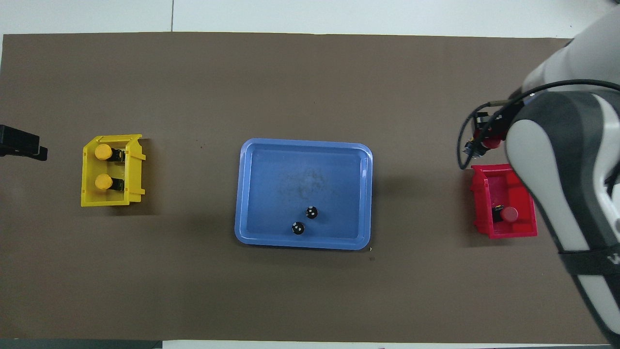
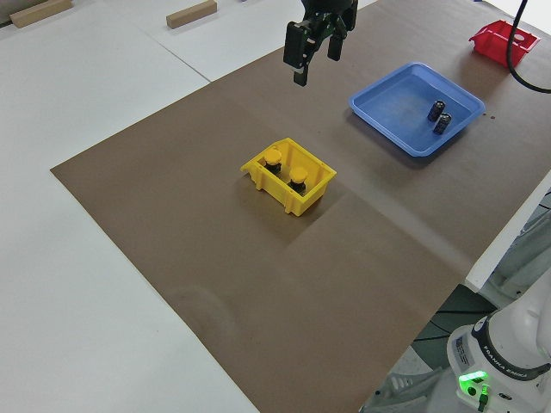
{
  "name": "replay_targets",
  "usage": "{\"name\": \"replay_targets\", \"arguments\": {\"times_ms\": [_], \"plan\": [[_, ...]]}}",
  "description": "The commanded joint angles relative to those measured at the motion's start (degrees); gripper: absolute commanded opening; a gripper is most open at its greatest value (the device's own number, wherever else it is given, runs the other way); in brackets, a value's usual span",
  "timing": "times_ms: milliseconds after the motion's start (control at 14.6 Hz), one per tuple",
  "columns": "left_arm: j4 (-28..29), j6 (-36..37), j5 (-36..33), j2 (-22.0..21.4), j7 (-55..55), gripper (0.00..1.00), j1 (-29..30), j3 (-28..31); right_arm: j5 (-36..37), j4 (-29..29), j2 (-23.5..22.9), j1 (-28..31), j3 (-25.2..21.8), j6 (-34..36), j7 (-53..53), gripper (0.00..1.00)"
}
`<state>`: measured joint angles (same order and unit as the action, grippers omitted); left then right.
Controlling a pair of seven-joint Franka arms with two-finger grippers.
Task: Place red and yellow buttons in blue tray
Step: 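Carry the red button into the tray while the left gripper reaches yellow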
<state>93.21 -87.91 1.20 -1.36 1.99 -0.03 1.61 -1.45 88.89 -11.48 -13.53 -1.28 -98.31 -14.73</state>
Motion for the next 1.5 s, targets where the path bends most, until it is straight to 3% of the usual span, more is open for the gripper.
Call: {"name": "replay_targets", "arguments": {"times_ms": [0, 205, 410, 615, 957, 1026, 1162, 1299, 1436], "plan": [[2.2, -0.6, 0.7, -2.0, 0.6, 1.0, 0.6, -0.2, -2.2, -2.2, -4.7, -7.6, -0.2, -6.0, -12.6, 0.22], [3.1, -0.9, 0.7, -2.3, -0.1, 1.0, 0.5, -0.2, -1.5, -2.1, -10.2, -15.1, -0.3, -12.6, -25.0, 0.22], [16.7, -20.2, 0.7, -6.1, -0.2, 0.91, 0.6, -0.2, -0.3, 0.0, -13.3, -19.4, -0.3, -16.1, -30.2, 0.23], [20.1, -31.3, 0.6, 0.3, 0.0, 0.88, 0.7, -0.3, -0.1, 3.9, -13.3, -20.7, -0.2, -20.0, -32.2, 0.23], [20.2, -38.5, 0.6, 8.0, 0.4, 0.75, 0.4, -0.3, -0.1, 8.2, -12.9, -21.5, -0.2, -25.0, -34.0, 0.27], [20.6, -39.1, 0.6, 8.3, 0.4, 0.71, 0.5, -0.3, -0.1, 8.5, -12.7, -21.5, -0.2, -25.1, -34.0, 0.33], [23.4, -41.7, 0.6, 8.4, 0.2, 0.7, 0.1, -0.3, -0.1, 8.5, -12.6, -21.5, -0.2, -25.0, -34.0, 0.61], [25.2, -42.8, 0.6, 8.2, 0.1, 0.7, -0.1, -0.3, 0.0, 6.4, -12.6, -21.4, -0.4, -24.4, -34.0, 0.7], [26.0, -43.0, 0.6, 8.3, 0.1, 0.7, -0.2, -0.3, 0.7, 3.0, -11.7, -19.8, -1.2, -21.5, -33.0, 0.7]]}}
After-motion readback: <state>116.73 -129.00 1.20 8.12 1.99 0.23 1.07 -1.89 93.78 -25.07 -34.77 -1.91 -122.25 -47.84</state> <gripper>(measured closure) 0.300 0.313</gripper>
